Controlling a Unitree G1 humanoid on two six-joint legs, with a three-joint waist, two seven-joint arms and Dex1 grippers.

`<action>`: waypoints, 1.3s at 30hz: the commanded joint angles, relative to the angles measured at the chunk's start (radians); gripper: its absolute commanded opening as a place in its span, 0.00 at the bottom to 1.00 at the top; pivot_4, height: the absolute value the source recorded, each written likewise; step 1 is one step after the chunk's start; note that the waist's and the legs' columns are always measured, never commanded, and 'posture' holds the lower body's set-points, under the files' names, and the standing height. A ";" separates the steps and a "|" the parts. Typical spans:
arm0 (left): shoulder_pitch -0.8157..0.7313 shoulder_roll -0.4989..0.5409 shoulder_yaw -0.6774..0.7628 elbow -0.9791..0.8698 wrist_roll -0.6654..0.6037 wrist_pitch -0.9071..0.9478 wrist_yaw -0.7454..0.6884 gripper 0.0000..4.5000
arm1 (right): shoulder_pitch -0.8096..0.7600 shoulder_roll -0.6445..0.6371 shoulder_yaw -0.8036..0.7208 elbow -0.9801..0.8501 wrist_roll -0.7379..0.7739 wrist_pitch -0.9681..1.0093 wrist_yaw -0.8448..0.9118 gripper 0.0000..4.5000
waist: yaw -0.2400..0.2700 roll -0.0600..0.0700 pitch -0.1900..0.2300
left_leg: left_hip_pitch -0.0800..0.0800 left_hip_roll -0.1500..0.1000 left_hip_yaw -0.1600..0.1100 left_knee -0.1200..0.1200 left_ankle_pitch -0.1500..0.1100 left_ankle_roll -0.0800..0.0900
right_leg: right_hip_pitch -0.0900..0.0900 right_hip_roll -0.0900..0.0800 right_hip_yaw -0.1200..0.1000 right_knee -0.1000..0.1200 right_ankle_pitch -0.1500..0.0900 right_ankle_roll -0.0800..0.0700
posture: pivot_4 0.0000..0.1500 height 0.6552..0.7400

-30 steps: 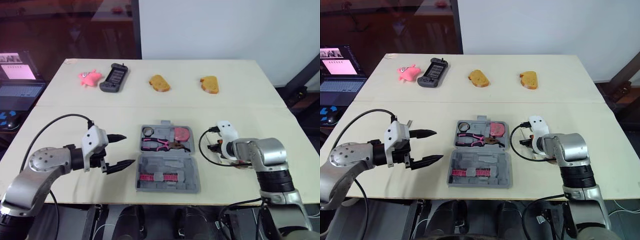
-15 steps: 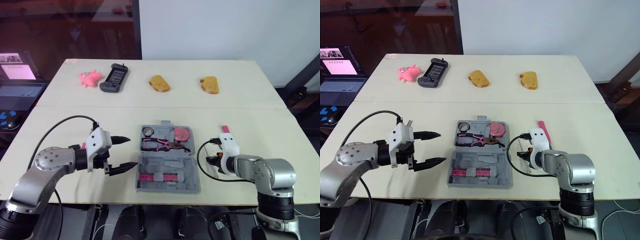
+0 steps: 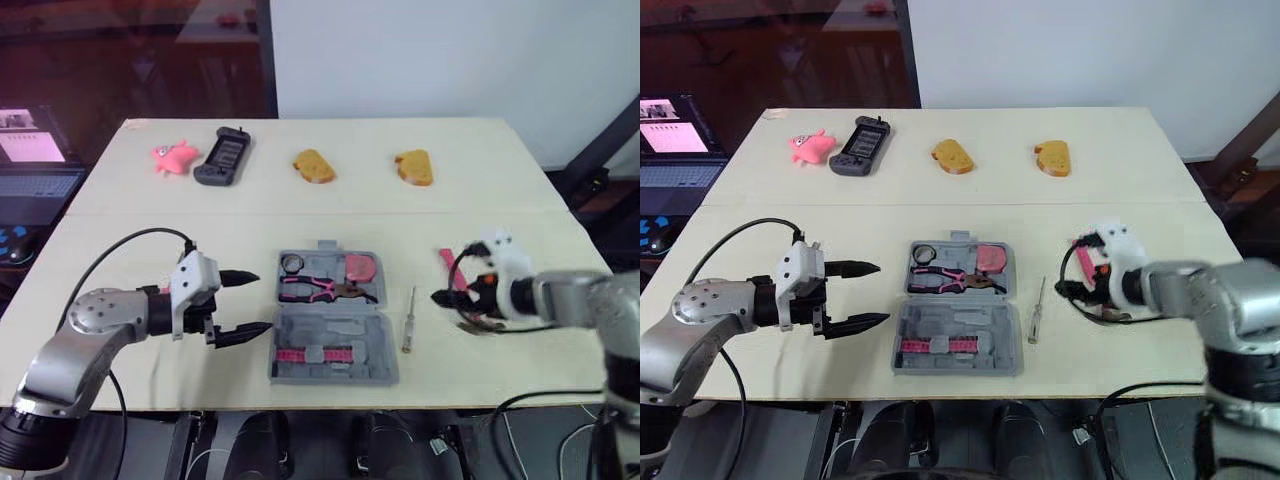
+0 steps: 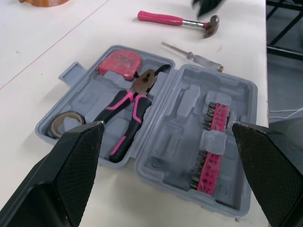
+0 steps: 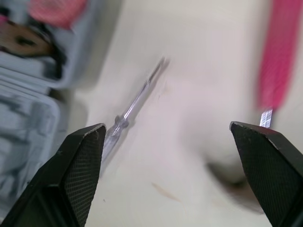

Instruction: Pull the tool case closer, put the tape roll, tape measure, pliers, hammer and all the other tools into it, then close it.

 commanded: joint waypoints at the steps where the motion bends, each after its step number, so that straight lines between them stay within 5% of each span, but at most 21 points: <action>1: 0.007 0.011 0.031 -0.023 -0.021 -0.024 -0.022 1.00 | -0.067 -0.158 0.153 -0.013 -0.063 -0.212 0.195 0.99 | 0.002 0.000 0.000 | 0.000 0.000 0.000 -0.001 0.000 0.000 | 0.000 0.000 0.000 0.000 0.000 0.000 | 1.00 0.75; 4: 0.039 0.026 0.066 -0.034 -0.037 -0.034 -0.049 1.00 | -0.021 -0.333 0.349 -0.041 -0.344 -0.729 0.409 0.99 | 0.006 0.000 0.001 | -0.001 -0.001 0.001 0.000 0.000 0.000 | 0.000 -0.001 0.000 -0.002 0.000 0.001 | 1.00 0.75; 7: 0.067 0.040 0.098 -0.033 -0.045 -0.042 -0.067 1.00 | 0.041 -0.354 0.427 0.023 -0.530 -1.227 0.574 0.99 | 0.004 -0.001 0.002 | -0.001 -0.001 0.001 0.000 -0.001 0.001 | 0.001 -0.001 0.000 -0.004 -0.001 0.002 | 1.00 0.75; 10: 0.104 0.054 0.119 -0.031 -0.024 -0.062 -0.075 1.00 | -0.037 -0.339 0.577 0.118 -0.656 -1.503 0.862 0.99 | -0.001 0.000 0.002 | 0.000 0.000 0.002 0.000 0.001 -0.001 | 0.001 -0.001 0.000 -0.004 -0.001 0.003 | 1.00 0.75; 13: 0.124 0.053 0.121 -0.045 -0.029 -0.064 -0.068 1.00 | -0.132 -0.275 0.655 0.230 -0.742 -1.617 1.002 0.99 | -0.002 0.001 0.004 | 0.000 0.000 0.002 0.000 0.004 -0.007 | 0.001 -0.001 0.000 -0.004 -0.001 0.002 | 1.00 0.75; 20: 0.157 0.038 0.125 -0.090 -0.027 -0.051 -0.018 1.00 | -0.253 -0.108 0.757 0.499 -0.972 -2.006 1.017 0.99 | 0.007 0.001 0.005 | 0.000 0.000 0.002 0.001 0.004 -0.008 | 0.002 -0.001 0.000 -0.002 -0.001 0.002 | 1.00 0.75; 32: 0.223 0.051 0.166 -0.134 -0.032 -0.043 0.021 1.00 | -0.279 0.034 0.785 0.704 -1.164 -2.177 0.928 0.99 | 0.003 0.001 0.006 | 0.001 0.000 0.002 0.003 0.005 -0.009 | 0.002 -0.001 0.000 0.002 -0.001 0.002 | 1.00 0.75; 37: 0.224 0.056 0.172 -0.133 -0.035 -0.043 0.023 1.00 | -0.281 0.052 0.788 0.733 -1.194 -2.191 0.925 0.59 | 0.004 0.001 0.006 | 0.001 0.000 0.002 0.003 0.005 -0.009 | 0.002 -0.001 0.000 0.002 -0.001 0.002 | 1.00 0.75; 39: 0.223 0.056 0.175 -0.131 -0.034 -0.044 0.023 1.00 | -0.277 0.056 0.793 0.737 -1.205 -2.195 0.925 0.59 | 0.003 0.001 0.006 | 0.002 0.000 0.002 0.003 0.005 -0.009 | 0.002 -0.001 0.000 0.002 -0.001 0.002 | 1.00 0.75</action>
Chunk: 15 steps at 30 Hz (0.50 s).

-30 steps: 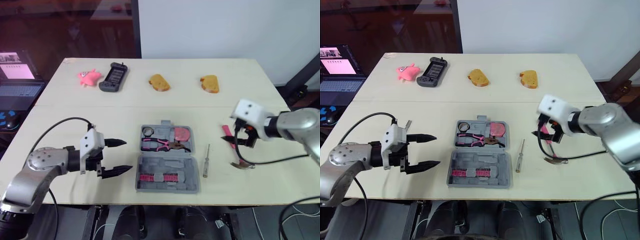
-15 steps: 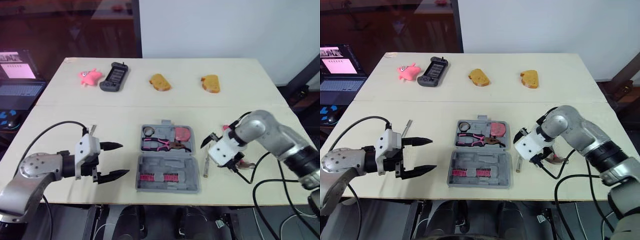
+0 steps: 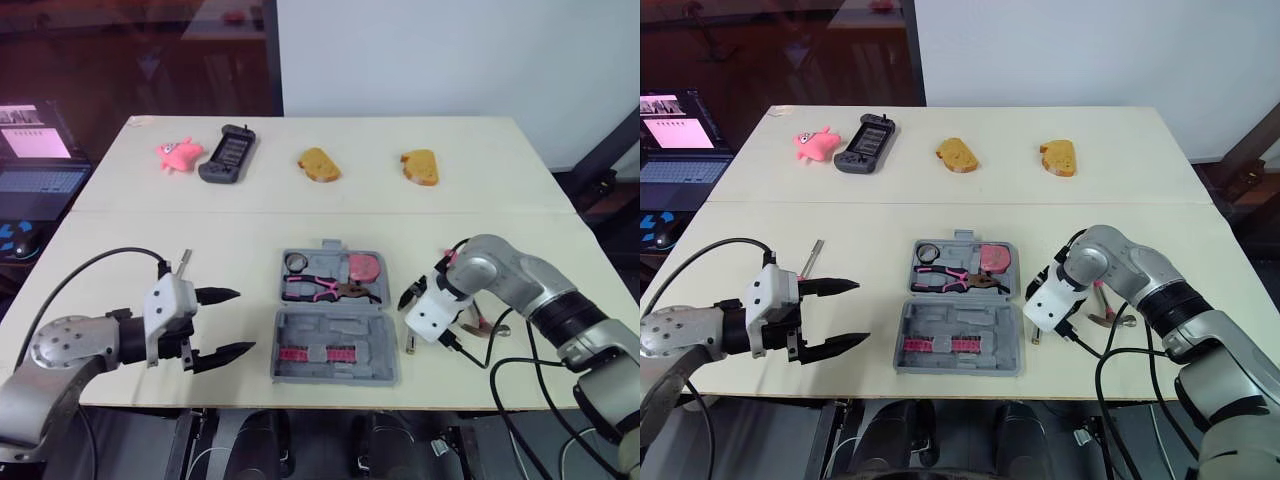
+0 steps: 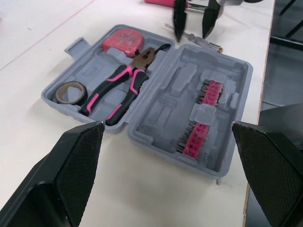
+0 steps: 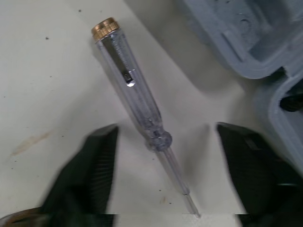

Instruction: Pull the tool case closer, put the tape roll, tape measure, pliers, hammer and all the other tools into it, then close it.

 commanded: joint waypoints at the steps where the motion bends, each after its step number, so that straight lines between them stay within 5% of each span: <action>1: 0.002 0.010 0.032 -0.021 -0.011 -0.004 0.001 1.00 | -0.009 0.009 -0.005 0.004 -0.019 -0.013 -0.001 0.59 | -0.001 0.000 0.000 | 0.000 0.000 0.000 0.000 0.000 0.000 | 0.000 0.000 0.000 0.000 0.000 0.000 | 1.00 0.75; 10: -0.023 0.011 0.026 -0.012 -0.008 0.000 0.006 1.00 | 0.005 0.023 0.006 0.005 -0.035 -0.030 0.001 0.59 | 0.000 -0.001 0.000 | 0.001 0.000 0.000 0.000 0.000 0.000 | 0.001 0.000 0.000 0.000 0.000 0.000 | 1.00 0.75; 13: -0.033 0.011 0.022 -0.004 -0.003 -0.003 0.004 1.00 | 0.005 0.029 0.011 0.005 -0.041 -0.040 0.001 0.42 | -0.001 -0.001 -0.001 | 0.001 0.000 0.000 0.000 0.000 0.000 | 0.002 0.001 0.000 0.000 0.000 0.000 | 1.00 0.75; 15: -0.037 0.011 0.022 -0.001 -0.002 -0.003 0.004 1.00 | 0.006 0.033 0.010 0.006 -0.044 -0.043 0.003 0.22 | -0.003 -0.002 -0.001 | 0.002 0.000 0.000 0.000 0.000 0.000 | 0.002 0.001 0.000 0.000 0.000 0.000 | 1.00 0.75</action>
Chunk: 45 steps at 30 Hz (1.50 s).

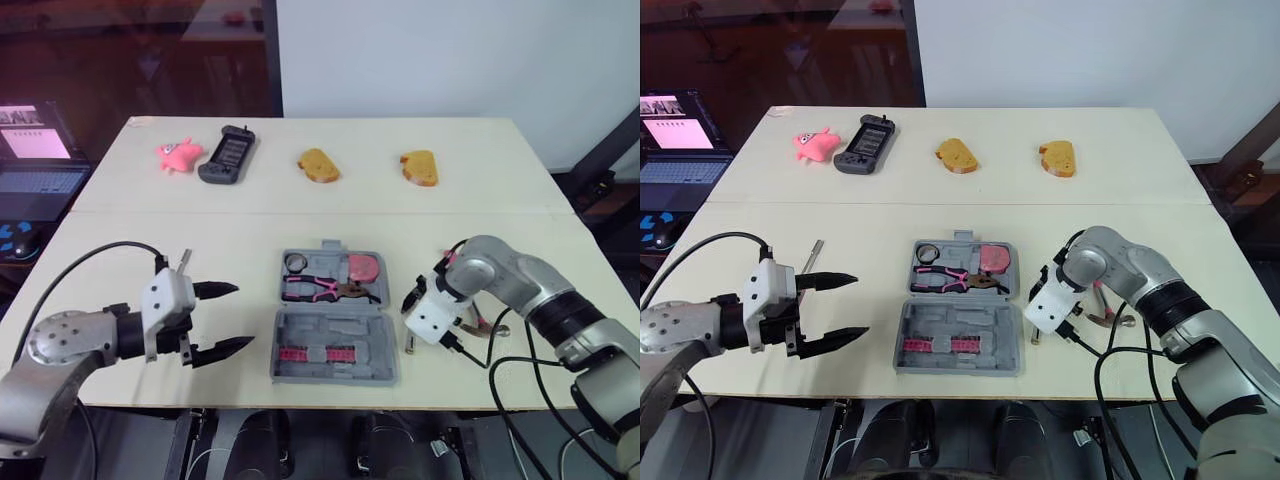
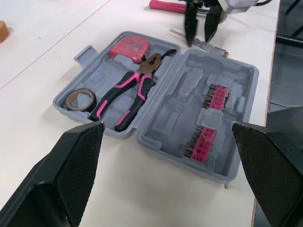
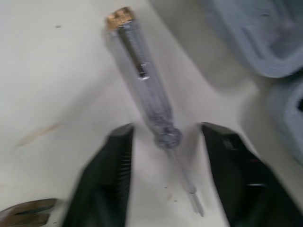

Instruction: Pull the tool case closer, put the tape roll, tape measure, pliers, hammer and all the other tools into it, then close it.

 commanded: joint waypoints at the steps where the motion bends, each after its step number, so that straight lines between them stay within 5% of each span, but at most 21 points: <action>1: -0.012 0.011 0.016 -0.002 -0.001 -0.005 0.001 1.00 | 0.005 0.023 0.009 0.003 -0.015 -0.016 -0.005 0.08 | -0.004 -0.001 0.000 | 0.000 0.000 0.000 0.000 0.000 0.000 | 0.000 0.000 0.000 0.000 0.000 0.000 | 1.00 0.75; 2: -0.012 0.011 0.016 -0.001 -0.001 -0.005 0.001 1.00 | 0.002 0.024 0.010 0.008 -0.019 -0.021 -0.004 0.01 | -0.005 -0.001 0.000 | 0.001 0.000 0.000 0.000 0.000 0.000 | 0.000 0.000 0.000 0.000 0.000 0.000 | 1.00 0.75; 9: -0.011 0.007 0.012 -0.001 0.002 -0.006 0.004 1.00 | -0.011 0.013 -0.006 -0.016 0.002 -0.039 0.025 0.01 | -0.003 -0.001 0.000 | 0.002 0.000 0.000 0.000 0.000 -0.001 | 0.001 0.001 0.000 0.001 0.000 0.000 | 1.00 0.75; 17: -0.055 0.009 -0.012 0.024 0.006 -0.012 -0.009 1.00 | -0.079 -0.056 -0.074 -0.219 0.292 0.006 0.226 0.01 | 0.001 0.001 0.001 | 0.001 0.000 0.000 0.000 0.000 -0.001 | 0.000 0.000 0.000 0.001 0.000 0.000 | 1.00 0.75; 21: -0.086 0.008 -0.025 0.043 0.008 -0.016 -0.015 1.00 | -0.037 -0.125 -0.166 -0.502 0.638 0.635 0.273 0.01 | 0.006 0.001 0.001 | 0.001 0.001 -0.002 0.000 0.000 -0.001 | 0.000 0.000 0.000 0.001 0.000 0.000 | 1.00 0.75; 25: -0.103 0.008 -0.040 0.059 0.023 -0.031 -0.025 1.00 | -0.062 -0.182 -0.287 -0.719 0.793 1.147 0.205 0.01 | 0.004 0.001 0.001 | 0.000 0.001 -0.002 0.000 0.000 0.000 | -0.001 -0.001 0.000 0.001 0.000 -0.001 | 1.00 0.75; 28: -0.122 0.003 -0.038 0.064 0.021 -0.029 -0.028 1.00 | -0.069 -0.177 -0.361 -0.822 0.742 1.360 0.016 0.01 | 0.003 0.001 0.001 | -0.001 0.002 -0.002 0.000 -0.004 0.006 | -0.002 -0.002 0.000 0.001 0.001 -0.002 | 1.00 0.75; 33: -0.154 0.000 -0.048 0.080 0.024 -0.030 -0.037 1.00 | -0.202 -0.257 -0.170 -0.764 0.713 2.141 -0.147 0.01 | 0.003 0.000 0.000 | -0.003 0.001 -0.002 0.000 -0.004 0.007 | -0.010 -0.005 0.000 0.001 0.000 -0.004 | 1.00 0.75; 40: -0.171 0.007 -0.042 0.107 0.021 -0.039 -0.057 1.00 | -0.106 -0.218 -0.286 -0.606 1.089 2.242 -0.357 0.01 | -0.001 0.000 0.000 | -0.007 0.001 0.000 -0.001 -0.005 0.008 | -0.009 -0.005 0.000 0.002 0.001 -0.002 | 1.00 0.75; 45: -0.168 0.007 -0.037 0.104 0.019 -0.038 -0.052 1.00 | 0.074 -0.112 -0.426 -0.558 1.202 2.242 -0.703 0.01 | 0.005 0.000 0.000 | -0.005 0.000 0.000 0.000 -0.004 0.008 | -0.007 -0.002 0.000 0.002 0.001 -0.002 | 1.00 0.75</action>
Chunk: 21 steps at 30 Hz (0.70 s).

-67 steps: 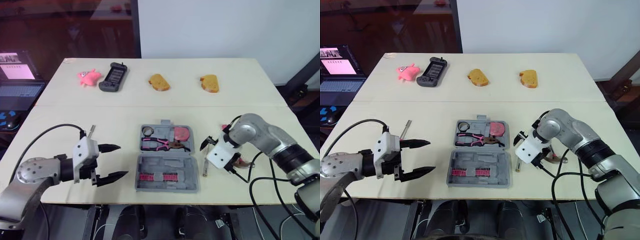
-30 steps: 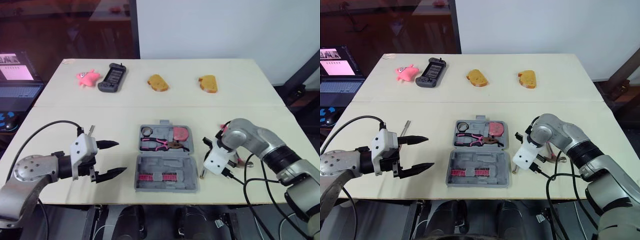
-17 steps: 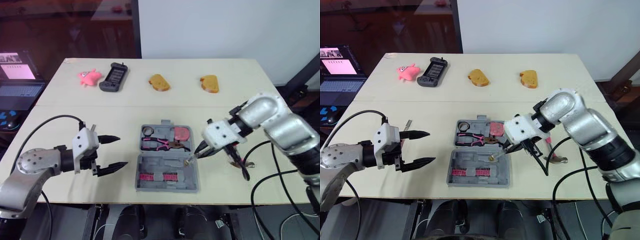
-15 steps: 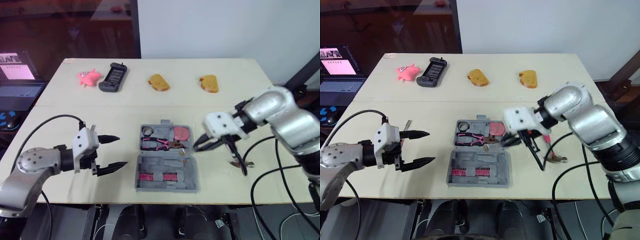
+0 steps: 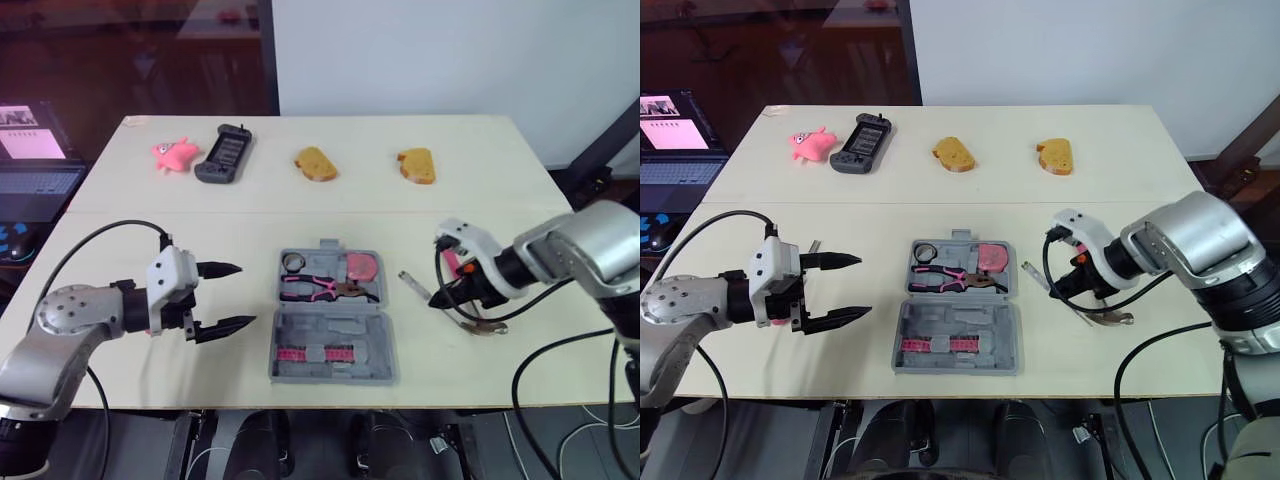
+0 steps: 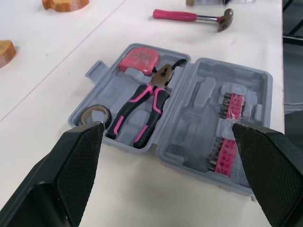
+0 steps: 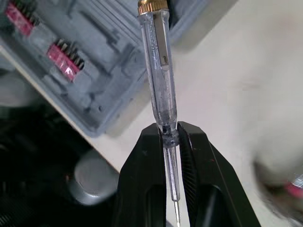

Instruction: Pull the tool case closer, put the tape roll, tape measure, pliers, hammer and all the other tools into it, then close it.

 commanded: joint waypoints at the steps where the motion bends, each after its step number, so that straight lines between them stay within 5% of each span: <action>1: -0.005 0.006 0.024 -0.019 -0.016 -0.004 0.003 1.00 | 0.058 0.061 -0.116 0.034 0.101 0.006 -0.234 0.01 | 0.003 0.000 0.000 | 0.000 0.000 0.000 0.000 0.000 0.000 | 0.000 0.000 0.000 0.000 0.000 0.000 | 1.00 0.75; 7: 0.007 0.012 0.054 -0.047 -0.057 0.026 0.011 1.00 | 0.149 0.204 -0.207 0.028 0.107 0.006 -0.551 0.01 | 0.001 0.000 0.000 | 0.000 0.000 0.000 0.000 0.003 -0.006 | 0.001 0.001 0.000 0.000 0.000 0.000 | 1.00 0.75; 18: 0.030 0.028 0.084 -0.084 -0.109 0.077 0.008 1.00 | 0.215 0.286 -0.227 0.030 0.133 0.006 -0.734 0.01 | 0.000 0.000 0.000 | 0.001 0.000 -0.001 0.000 0.003 -0.005 | 0.001 0.002 0.000 0.000 0.000 0.001 | 1.00 0.75; 19: 0.031 0.029 0.085 -0.079 -0.108 0.076 0.006 1.00 | 0.214 0.287 -0.234 0.031 0.137 0.006 -0.746 0.22 | 0.000 0.000 0.000 | 0.001 0.000 -0.001 0.000 0.003 -0.005 | 0.002 0.002 0.000 0.000 0.000 0.001 | 1.00 0.75; 21: 0.032 0.032 0.085 -0.071 -0.105 0.073 0.001 1.00 | 0.204 0.274 -0.240 0.029 0.160 0.006 -0.758 0.39 | 0.001 0.000 0.000 | 0.001 0.000 -0.001 0.000 0.003 -0.004 | 0.002 0.002 0.000 0.000 0.000 0.001 | 1.00 0.75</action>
